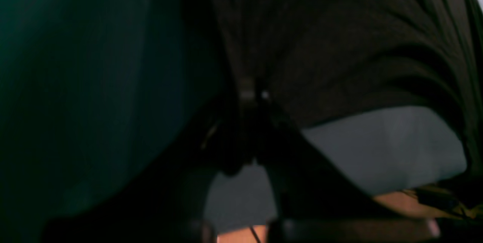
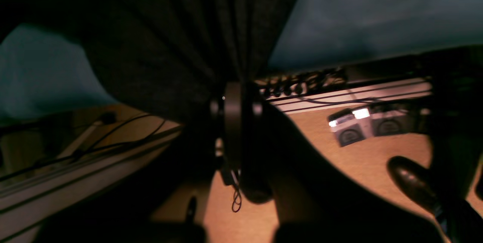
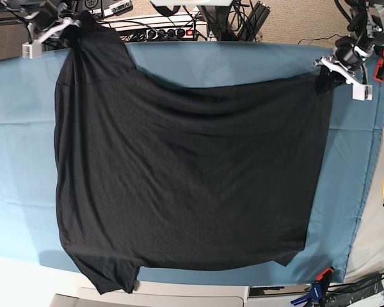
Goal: Fold the T-shirt properly
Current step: 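Lift both shoulder corners up, raising the shirt off the table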
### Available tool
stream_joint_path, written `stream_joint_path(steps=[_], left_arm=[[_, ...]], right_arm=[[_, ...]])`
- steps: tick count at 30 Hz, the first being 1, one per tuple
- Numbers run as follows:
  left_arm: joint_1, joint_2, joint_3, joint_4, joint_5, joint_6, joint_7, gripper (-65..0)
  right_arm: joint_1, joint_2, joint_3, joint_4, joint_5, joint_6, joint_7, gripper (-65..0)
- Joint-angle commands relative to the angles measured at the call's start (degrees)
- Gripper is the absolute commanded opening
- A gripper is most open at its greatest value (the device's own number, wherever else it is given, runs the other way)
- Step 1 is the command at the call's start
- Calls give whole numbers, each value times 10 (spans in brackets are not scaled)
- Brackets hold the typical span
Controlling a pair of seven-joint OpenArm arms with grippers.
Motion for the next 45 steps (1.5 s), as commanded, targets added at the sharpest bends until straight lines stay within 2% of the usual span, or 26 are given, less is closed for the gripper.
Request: stream_joint_path(steps=[1,15,24,37,40,45], left_arm=[[9,-7,-5,10,-16,-5,-1,-650],[92,-7,-19,71,-27,-5,19,-650],[145,-6,-72,111,-41,-5,21,-650],[191,-5,-71,111,-45,-5,23,-650],[207,-5,-71,111,-55,-17,28,-650],[216,-5,-71,111,-62,-17,33,-650]], right_arm=[[-14,7,16,10,12,4,0,-650],[-71,7,108,13,64,4,-27,-650],[-104,37,112,13,67,17,-31,-650],[-163,37,112,13,67,17,-36,-650],[-176,36,112,13,69,17,-37,-650],[-193,36,112,13,69,16,-39,-650]])
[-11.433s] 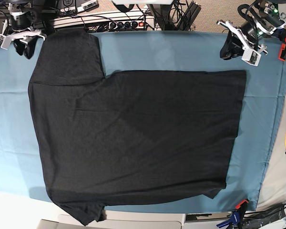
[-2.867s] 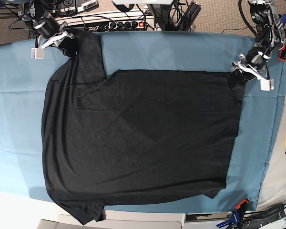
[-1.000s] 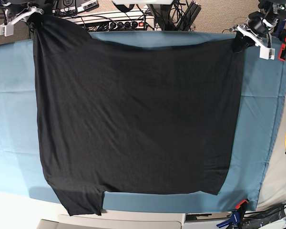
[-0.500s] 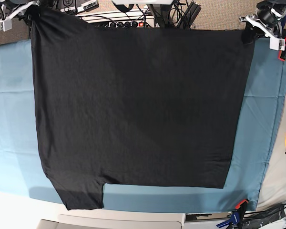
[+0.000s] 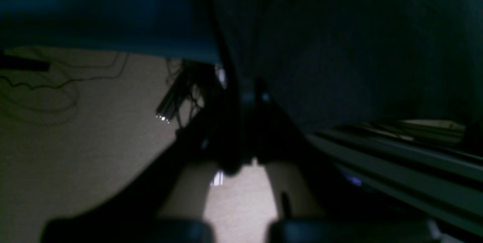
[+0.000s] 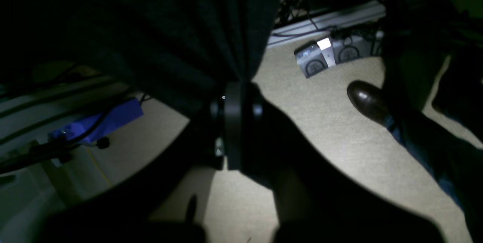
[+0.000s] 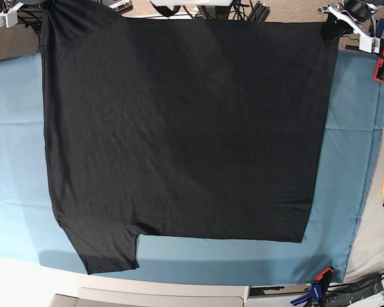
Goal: Fold the T-shirt properly
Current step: 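Lift both shoulder corners up, raising the shirt off the table, then lower both grippers, laying the shoulder edge back over the shirt body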
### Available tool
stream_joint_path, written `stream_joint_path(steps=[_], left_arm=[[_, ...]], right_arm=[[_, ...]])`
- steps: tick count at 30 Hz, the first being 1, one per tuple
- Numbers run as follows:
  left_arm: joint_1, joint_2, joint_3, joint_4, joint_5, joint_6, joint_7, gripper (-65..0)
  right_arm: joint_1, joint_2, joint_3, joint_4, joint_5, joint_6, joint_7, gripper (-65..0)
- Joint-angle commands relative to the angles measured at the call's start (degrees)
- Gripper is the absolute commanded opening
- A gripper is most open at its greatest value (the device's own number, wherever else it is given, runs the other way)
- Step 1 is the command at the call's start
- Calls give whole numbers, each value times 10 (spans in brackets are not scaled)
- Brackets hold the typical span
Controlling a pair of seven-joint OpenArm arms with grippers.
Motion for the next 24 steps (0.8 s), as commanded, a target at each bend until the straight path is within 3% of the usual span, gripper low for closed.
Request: stream_joint_path(steps=[1,18,24], left_arm=[[8,-5,-5,9,-13,-3,-7,-650],[-6,-5,-5,42,-12,-3,-19,-650],[-16,-8,-5,49,-3,-3,-29,-650]], right_arm=[[-12,6,9,6,4,3,2,-650],[87,2,9,64,47,3,11,-650],[153,2,9,128,-28,0,38,-650]])
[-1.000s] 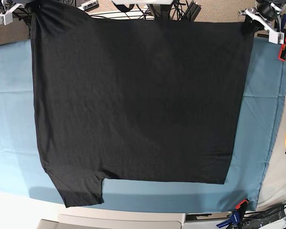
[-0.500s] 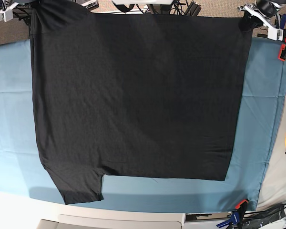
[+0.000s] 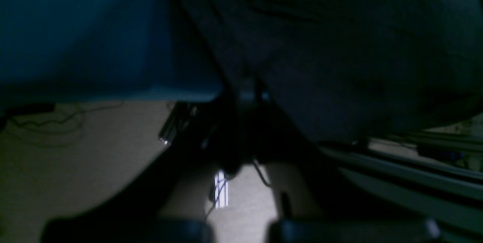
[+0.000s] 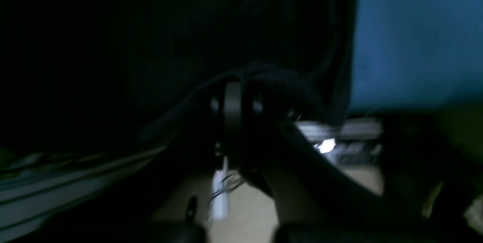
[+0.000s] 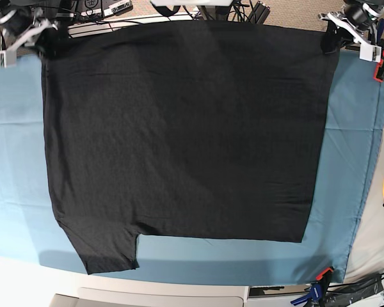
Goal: Fold the T-shirt properly
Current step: 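Lower both grippers, laying the shoulder edge back over the shirt body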
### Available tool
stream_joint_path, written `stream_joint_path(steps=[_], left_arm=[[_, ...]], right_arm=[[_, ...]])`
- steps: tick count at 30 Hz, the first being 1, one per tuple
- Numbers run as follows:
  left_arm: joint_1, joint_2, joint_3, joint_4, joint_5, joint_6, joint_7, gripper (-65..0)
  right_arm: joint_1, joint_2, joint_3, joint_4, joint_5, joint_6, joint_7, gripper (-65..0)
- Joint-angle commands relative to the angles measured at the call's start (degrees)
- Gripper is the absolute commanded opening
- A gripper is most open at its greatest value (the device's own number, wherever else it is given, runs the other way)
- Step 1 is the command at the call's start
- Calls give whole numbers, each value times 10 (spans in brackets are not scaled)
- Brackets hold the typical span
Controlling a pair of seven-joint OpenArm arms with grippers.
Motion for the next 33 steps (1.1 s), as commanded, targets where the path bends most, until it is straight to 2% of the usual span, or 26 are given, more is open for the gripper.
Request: stream_joint_path(steps=[1,3,5,12,17,26,33], left_arm=[[-3,-8,-5,9,-2,-3,-14,-650],[-18,-13,-5,9,1,-3,-13,-650],[-34,-21,-5,9,5,-3,-14,-650],[-84,-55,-5,9,35,-2,-24,-650],[-113,-78,-5,8,37,-3,-31,-650],[-158,-83,18,-28,55,-3,-39,-650],[-208,-98,88,-73,122,0,-63,-650]], right_arm=[[9,7,8,9,-7,-4,23,-650],[39,7,8,9,-39,-28,32,-650],[65,7,8,9,-67,-37,39,-650],[157,7,6,8,-132,-45,51,-650],[212,7,-28,5,-232,-90,76,-650],[319,7,-170,-146,-321,-91,116,-650],[396,7,-194,-225,-324,-91,124,-650]])
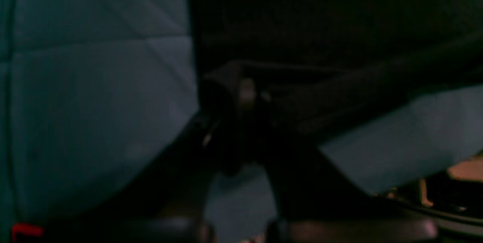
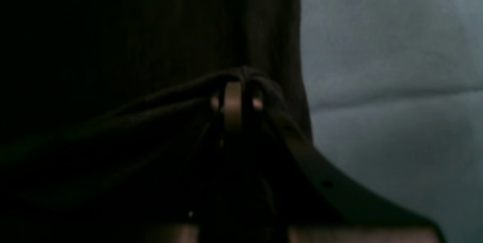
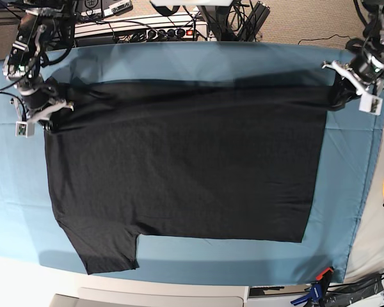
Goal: Fold the T-shirt properly
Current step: 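Lower both grippers, laying the shoulder edge back over the shirt body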
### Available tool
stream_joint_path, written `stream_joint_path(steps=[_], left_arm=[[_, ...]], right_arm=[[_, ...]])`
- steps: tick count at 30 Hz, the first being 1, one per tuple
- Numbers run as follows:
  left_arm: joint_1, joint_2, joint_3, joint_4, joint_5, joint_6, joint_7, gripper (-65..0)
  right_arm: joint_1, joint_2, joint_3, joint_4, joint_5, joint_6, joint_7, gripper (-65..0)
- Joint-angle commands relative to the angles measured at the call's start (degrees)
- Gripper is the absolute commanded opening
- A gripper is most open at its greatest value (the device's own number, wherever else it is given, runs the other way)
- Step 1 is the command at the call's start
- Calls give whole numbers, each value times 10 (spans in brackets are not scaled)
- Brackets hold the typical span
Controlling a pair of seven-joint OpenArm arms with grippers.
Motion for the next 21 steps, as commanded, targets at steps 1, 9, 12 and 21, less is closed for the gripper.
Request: stream_joint_path(steps=[1,9,12,21], left_arm=[[-10,-13,8,0,2,4,-17,-650],[-94,-16,63,-79,51,17,-20,-650],[-115,-23,63,-95,51,17,-21,-650],[-146,-46,63,-97,50,18,-21,-650]], right_arm=[[15,12,5,5,-1,-1,21,-650],[53,12,5,-21,-24,-1,28,-650],[53,12,4,-26,-29,-1,31,-650],[53,12,4,-29,-40,-2,33,-650]])
